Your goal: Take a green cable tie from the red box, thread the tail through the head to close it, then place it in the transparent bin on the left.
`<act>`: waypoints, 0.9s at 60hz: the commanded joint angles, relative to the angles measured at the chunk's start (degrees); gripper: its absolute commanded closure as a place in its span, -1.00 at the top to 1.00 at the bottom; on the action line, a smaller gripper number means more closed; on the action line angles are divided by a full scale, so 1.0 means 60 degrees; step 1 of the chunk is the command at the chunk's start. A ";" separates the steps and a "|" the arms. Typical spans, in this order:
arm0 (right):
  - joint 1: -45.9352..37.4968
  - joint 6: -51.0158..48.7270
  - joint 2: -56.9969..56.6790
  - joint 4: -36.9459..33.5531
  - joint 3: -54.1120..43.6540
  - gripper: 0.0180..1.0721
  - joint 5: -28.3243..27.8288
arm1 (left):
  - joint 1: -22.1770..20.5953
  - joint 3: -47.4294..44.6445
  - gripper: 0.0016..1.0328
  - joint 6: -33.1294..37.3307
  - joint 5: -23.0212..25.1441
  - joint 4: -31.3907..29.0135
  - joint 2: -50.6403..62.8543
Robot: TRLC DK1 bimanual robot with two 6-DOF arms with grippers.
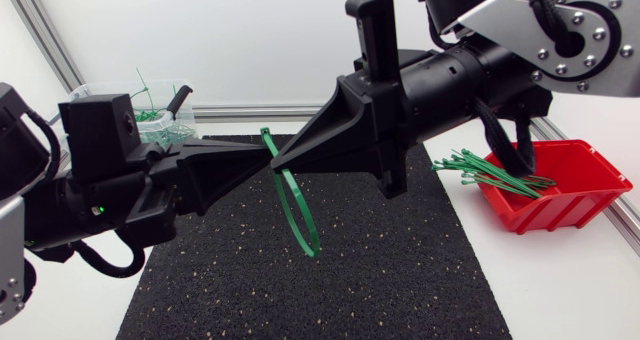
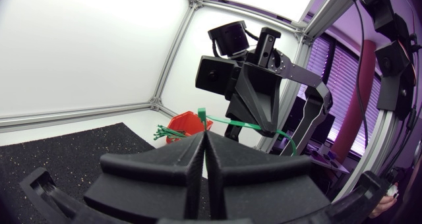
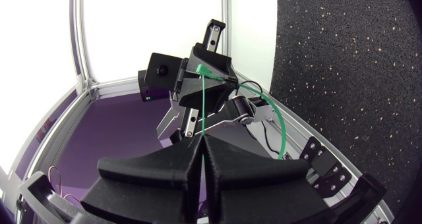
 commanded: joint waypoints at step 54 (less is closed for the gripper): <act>0.0024 0.0545 0.0137 0.0109 0.0101 -0.89 -0.0092 | -0.1201 -0.0381 -0.94 0.1377 -0.1730 -0.0112 -0.0695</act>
